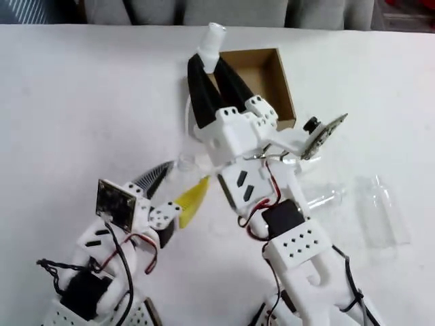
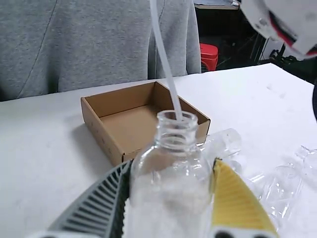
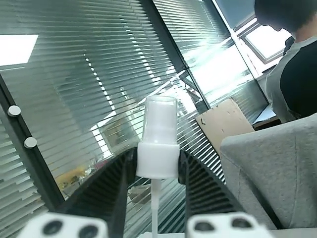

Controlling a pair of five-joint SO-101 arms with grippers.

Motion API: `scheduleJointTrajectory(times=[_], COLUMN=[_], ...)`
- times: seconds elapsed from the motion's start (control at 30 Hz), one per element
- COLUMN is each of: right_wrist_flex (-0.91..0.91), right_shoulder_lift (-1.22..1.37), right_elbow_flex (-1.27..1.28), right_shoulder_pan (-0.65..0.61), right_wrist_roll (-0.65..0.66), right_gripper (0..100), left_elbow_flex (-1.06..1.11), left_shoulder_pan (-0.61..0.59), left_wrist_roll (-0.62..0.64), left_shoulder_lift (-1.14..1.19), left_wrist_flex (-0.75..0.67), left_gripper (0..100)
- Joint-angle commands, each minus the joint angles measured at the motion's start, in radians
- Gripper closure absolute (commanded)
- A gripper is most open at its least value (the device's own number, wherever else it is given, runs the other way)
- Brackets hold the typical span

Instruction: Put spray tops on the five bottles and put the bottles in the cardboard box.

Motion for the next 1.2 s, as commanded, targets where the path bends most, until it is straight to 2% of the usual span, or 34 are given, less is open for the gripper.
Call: scheduleJointTrajectory(times=[0.0,0.4,0.57,0.8,0.97,1.17], right_wrist_flex=[-0.013,-0.008,0.124,0.177,0.308,0.449], right_shoulder_lift=[-0.002,-0.150,-0.205,-0.344,-0.415,-0.476], right_elbow_flex=[-0.002,0.161,0.195,0.273,0.292,0.293], right_shoulder_pan=[0.001,-0.077,-0.077,-0.079,-0.082,-0.148], right_wrist_roll=[-0.011,-0.003,-0.009,-0.005,-0.011,-0.003], right_gripper=[98.2,98.2,98.2,98.2,98.2,98.2], left_elbow_flex=[-0.009,-0.009,-0.009,-0.009,-0.009,-0.009], left_shoulder_pan=[0.010,0.010,0.004,0.004,0.004,0.004], left_wrist_roll=[0.015,0.015,0.017,0.017,0.017,0.017], left_shoulder_lift=[-0.010,-0.010,-0.010,-0.010,-0.010,-0.010], left_wrist_flex=[-0.009,-0.009,-0.009,-0.009,-0.009,-0.009], left_gripper=[94,94,94,94,94,94])
